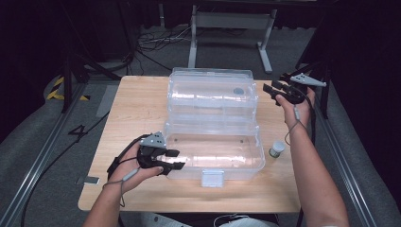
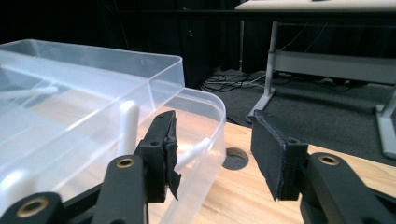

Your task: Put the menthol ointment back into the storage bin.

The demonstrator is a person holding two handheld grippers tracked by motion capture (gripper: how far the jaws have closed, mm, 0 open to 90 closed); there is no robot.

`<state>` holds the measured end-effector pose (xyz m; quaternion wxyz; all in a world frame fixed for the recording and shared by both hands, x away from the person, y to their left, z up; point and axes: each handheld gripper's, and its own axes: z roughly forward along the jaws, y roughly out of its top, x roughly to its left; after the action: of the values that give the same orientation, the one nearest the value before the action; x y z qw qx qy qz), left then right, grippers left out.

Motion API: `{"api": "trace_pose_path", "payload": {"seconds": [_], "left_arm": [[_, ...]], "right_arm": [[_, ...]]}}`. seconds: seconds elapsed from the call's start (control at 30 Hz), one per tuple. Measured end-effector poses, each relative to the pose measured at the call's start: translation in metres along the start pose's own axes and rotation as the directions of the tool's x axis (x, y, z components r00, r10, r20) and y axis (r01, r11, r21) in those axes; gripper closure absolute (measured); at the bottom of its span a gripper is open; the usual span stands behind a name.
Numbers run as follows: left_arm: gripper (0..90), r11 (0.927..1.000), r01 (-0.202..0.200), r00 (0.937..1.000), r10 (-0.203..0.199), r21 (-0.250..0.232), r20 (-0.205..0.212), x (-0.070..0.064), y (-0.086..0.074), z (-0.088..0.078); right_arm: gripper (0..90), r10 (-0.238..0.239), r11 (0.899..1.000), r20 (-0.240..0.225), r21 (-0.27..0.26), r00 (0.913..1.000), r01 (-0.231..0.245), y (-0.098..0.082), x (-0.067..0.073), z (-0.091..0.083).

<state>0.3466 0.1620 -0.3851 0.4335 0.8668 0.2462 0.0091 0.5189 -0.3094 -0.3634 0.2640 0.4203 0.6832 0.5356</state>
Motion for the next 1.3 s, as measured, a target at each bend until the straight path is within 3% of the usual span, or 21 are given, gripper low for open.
{"api": "trace_pose_path", "payload": {"seconds": [0.1,0.3,0.5,0.7,0.87,1.3], "left_arm": [[47.5,0.9994,0.019,0.9984,-0.020,-0.028,-0.052,0.004,0.000,-0.009],[45.3,0.9965,0.049,0.9942,-0.055,-0.067,-0.092,0.008,0.000,-0.021],[44.4,0.9959,0.056,0.9914,-0.064,-0.070,-0.114,0.012,0.001,-0.030],[44.4,0.9929,0.081,0.9839,-0.094,-0.087,-0.152,0.020,0.000,-0.033],[44.3,0.9931,0.088,0.9787,-0.101,-0.078,-0.179,0.025,-0.001,-0.034],[41.5,0.9900,0.099,0.9733,-0.117,-0.100,-0.197,0.040,-0.006,-0.047]], "right_arm": [[50.4,-0.037,0.999,-0.005,0.004,0.9993,0.037,-0.003,0.000,-0.019],[49.7,-0.008,1.000,-0.044,-0.028,0.9990,0.007,-0.013,0.002,-0.049],[48.7,0.001,0.999,-0.063,-0.039,0.9980,-0.003,-0.010,0.002,-0.063],[49.7,-0.009,0.998,-0.040,-0.056,0.9992,0.007,-0.012,0.000,-0.075],[51.6,-0.024,0.999,-0.033,-0.022,0.9992,0.023,-0.013,-0.002,-0.081],[51.3,-0.089,0.996,-0.038,0.016,0.9954,0.089,-0.007,-0.003,-0.116]]}}
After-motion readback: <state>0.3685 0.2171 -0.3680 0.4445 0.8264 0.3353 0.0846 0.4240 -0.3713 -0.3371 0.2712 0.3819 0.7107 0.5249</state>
